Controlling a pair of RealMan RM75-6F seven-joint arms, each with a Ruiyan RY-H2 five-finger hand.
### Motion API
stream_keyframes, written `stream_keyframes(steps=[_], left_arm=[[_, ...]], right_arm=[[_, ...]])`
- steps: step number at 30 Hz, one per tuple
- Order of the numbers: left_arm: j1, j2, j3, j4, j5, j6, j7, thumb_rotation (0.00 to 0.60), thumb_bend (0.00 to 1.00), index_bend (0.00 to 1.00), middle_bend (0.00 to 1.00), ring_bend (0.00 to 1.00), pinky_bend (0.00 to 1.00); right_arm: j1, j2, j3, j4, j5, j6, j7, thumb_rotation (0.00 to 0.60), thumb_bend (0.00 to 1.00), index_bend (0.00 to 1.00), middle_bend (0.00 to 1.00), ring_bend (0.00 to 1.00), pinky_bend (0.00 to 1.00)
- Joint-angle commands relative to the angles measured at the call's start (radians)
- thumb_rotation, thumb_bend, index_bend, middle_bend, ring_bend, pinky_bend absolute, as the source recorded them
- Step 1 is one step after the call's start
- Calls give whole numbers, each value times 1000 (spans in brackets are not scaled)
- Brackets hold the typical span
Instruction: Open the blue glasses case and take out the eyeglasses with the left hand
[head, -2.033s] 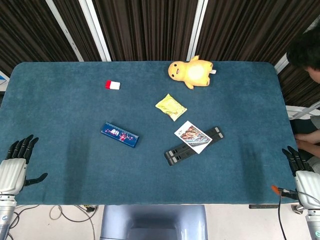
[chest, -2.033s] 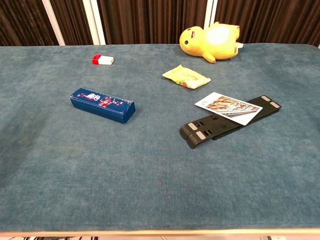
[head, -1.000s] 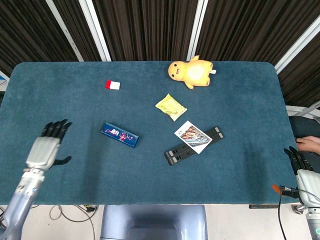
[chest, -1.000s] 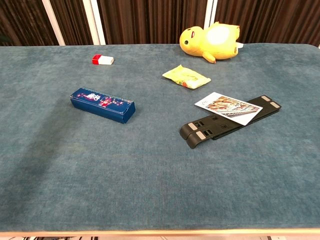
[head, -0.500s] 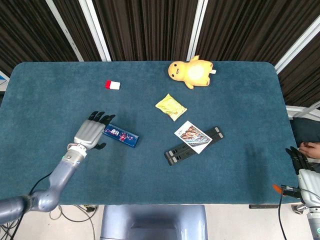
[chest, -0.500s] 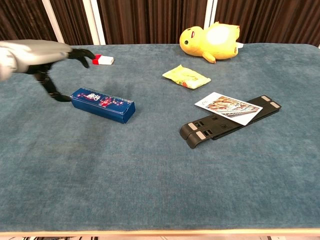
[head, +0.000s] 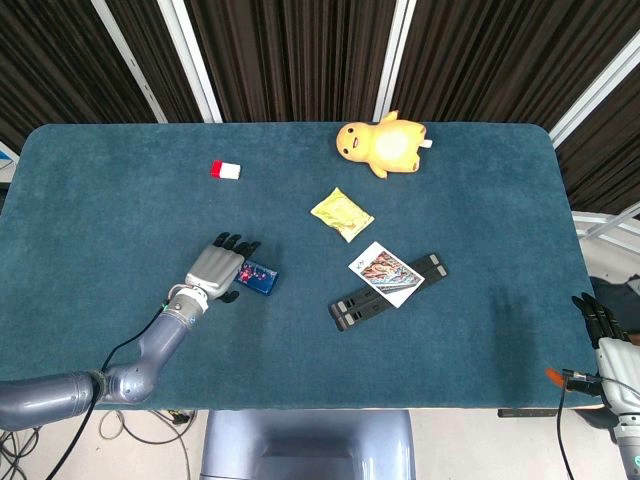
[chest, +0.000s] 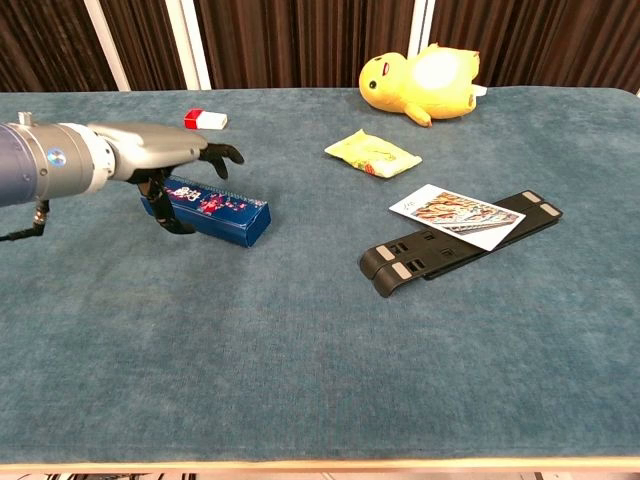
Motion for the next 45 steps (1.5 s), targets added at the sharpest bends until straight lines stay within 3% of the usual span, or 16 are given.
stream_keyframes(steps=[1, 9, 20, 33, 45], left_arm=[[-11, 14, 20, -10, -9, -16, -7, 600, 366, 0, 146, 0, 47], [-22, 50, 64, -30, -41, -27, -32, 600, 377, 0, 150, 0, 47], [15, 120, 119, -82, -1, 12, -101, 600, 377, 0, 155, 0, 47], [65, 74, 100, -51, 34, 158, -172, 600, 366, 0, 152, 0, 47], [82, 40, 97, -117, -34, 253, -127, 600, 366, 0, 179, 0, 51]], right_arm=[[-1, 0, 0, 0, -1, 1, 1, 600, 136, 0, 0, 0, 200], [-2, 0, -1, -1, -3, 3, 0, 600, 138, 0, 0, 0, 200], [-2, -1, -1, -2, -4, 4, -6, 600, 139, 0, 0, 0, 200], [-3, 0, -2, -6, -3, 3, -5, 600, 143, 0, 0, 0, 200], [-3, 5, -3, -7, -5, 0, 6, 600, 147, 0, 0, 0, 200]])
